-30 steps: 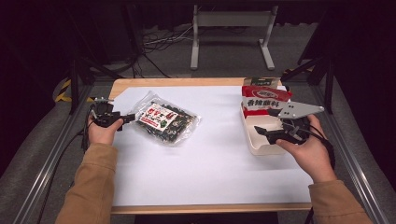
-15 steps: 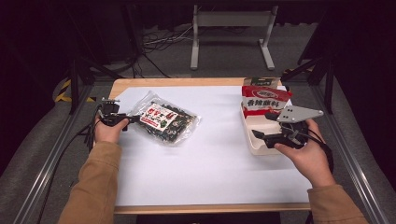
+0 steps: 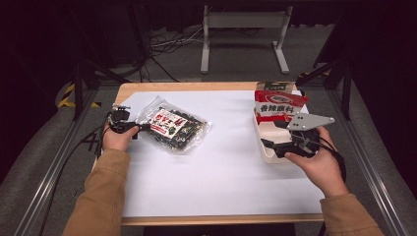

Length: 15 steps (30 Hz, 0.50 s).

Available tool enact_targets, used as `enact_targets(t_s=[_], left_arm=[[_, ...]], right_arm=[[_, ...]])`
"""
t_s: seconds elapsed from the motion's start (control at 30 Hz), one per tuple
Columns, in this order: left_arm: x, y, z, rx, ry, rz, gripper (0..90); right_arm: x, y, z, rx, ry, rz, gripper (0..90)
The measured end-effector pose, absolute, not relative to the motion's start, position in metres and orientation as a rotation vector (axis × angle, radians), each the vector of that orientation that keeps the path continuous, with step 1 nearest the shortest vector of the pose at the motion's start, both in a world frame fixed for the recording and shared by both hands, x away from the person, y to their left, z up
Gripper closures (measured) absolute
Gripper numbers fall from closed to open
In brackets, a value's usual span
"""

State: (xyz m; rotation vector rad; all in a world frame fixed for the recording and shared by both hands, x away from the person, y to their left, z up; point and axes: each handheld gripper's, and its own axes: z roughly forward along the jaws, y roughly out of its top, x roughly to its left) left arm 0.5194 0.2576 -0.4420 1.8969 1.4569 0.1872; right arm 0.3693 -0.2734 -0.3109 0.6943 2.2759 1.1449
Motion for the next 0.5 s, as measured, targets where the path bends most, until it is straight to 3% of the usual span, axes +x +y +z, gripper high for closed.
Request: enact_targets(t_s=[0.27, 0.4, 0.5], left_arm=[[0.519, 0.245, -0.442, 1.952, 1.488, 0.274, 23.4], [0.518, 0.234, -0.441, 1.976, 1.478, 0.320, 36.1], [0.517, 0.233, -0.441, 1.971, 1.477, 0.327, 38.5]], right_arm=[[0.370, -0.272, -0.314, 0.696, 2.280, 1.158, 26.7], [0.371, -0.270, -0.313, 0.700, 2.270, 1.179, 26.7], [0.372, -0.267, -0.313, 0.687, 2.274, 1.188, 26.7]])
